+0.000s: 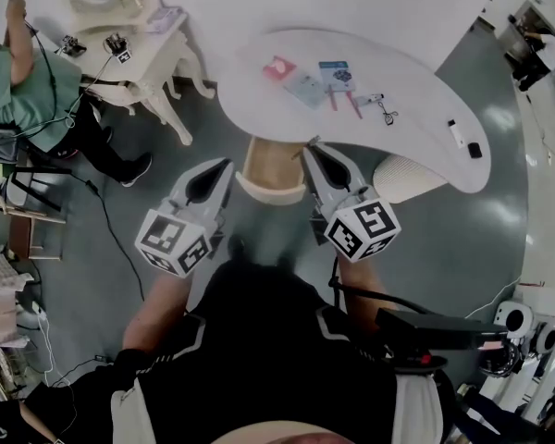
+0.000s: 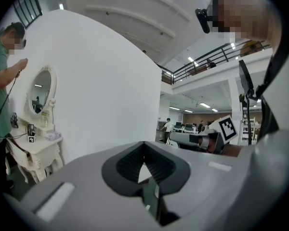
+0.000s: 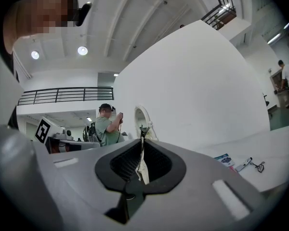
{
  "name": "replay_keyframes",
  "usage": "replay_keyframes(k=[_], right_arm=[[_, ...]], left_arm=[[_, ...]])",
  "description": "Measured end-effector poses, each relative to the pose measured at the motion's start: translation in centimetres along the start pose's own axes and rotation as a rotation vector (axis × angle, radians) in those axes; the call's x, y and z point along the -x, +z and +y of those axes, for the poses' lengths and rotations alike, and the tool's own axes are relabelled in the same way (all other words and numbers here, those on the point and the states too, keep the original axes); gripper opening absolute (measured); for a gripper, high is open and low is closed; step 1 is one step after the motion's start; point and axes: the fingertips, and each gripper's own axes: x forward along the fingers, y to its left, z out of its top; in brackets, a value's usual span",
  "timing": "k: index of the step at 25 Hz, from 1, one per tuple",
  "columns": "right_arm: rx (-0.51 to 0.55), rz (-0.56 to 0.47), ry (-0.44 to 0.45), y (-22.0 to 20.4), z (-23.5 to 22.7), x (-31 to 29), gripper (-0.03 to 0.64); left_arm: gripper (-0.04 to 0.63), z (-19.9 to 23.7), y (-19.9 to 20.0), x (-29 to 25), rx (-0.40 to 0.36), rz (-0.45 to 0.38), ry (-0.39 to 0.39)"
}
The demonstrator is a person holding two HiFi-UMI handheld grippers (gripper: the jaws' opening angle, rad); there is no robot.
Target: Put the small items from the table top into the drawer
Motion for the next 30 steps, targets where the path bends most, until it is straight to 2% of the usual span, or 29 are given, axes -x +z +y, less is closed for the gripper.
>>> replay_keyframes(k=[7, 12, 18, 30], right_arm=[[0.035, 0.006, -0.026, 0.5, 0.4, -2.8, 0.02], [0.031, 0.02, -0.08, 0.8, -0.7, -4.5, 0.02], [0.069, 0.022, -0.098, 0.9, -0.4, -6.7, 0.02], [0.107, 0.104, -0.167, -0.8, -0.4, -11.3, 0.02]], left_arm=[[0.0, 3.4, 1.0, 0.1, 0.008, -0.03, -0.022], [0.0, 5.9, 1.9, 0.0, 0.005, -0.044, -0.053], [0.0, 8.6, 1.6, -0.6, -0.014, -0.024, -0.092], [0.0, 14.0, -0.1, -1.5, 0.036, -0.019, -0.135]])
